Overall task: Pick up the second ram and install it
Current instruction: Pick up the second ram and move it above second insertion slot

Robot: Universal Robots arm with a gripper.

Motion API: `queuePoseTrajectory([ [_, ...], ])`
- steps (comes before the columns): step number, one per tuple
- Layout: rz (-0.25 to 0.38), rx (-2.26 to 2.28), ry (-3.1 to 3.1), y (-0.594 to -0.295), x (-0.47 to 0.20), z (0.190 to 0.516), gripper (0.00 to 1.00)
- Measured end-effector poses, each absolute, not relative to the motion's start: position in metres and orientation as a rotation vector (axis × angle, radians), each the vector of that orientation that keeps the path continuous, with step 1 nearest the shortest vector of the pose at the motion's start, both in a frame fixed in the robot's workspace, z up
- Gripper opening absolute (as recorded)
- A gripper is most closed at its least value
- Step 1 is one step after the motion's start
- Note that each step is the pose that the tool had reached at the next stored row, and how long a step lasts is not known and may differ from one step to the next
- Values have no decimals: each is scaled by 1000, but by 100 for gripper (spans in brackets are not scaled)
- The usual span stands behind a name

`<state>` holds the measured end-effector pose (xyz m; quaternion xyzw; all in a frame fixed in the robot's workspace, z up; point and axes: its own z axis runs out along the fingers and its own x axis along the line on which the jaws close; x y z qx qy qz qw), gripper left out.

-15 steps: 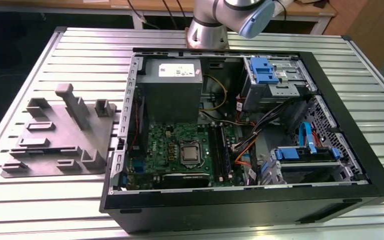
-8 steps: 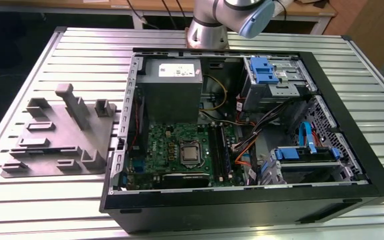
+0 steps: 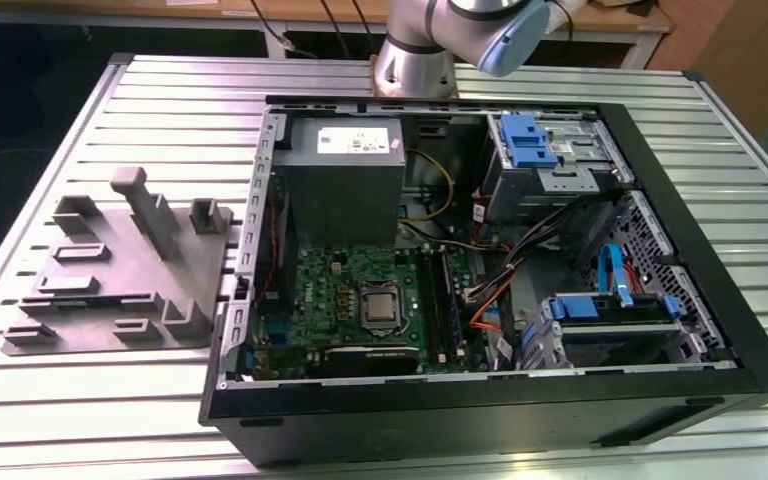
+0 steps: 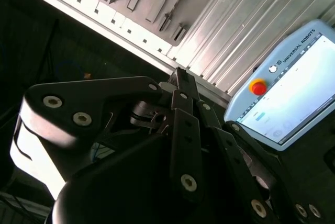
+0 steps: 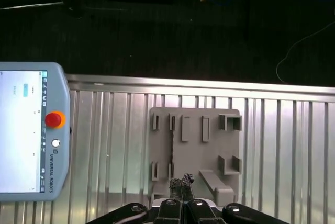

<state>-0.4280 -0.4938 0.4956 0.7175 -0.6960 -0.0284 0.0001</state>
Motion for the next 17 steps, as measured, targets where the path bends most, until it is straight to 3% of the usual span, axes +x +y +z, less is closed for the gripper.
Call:
queuePoseTrajectory([
  [17,-89,2254,-2186,-494,-428,465,10],
])
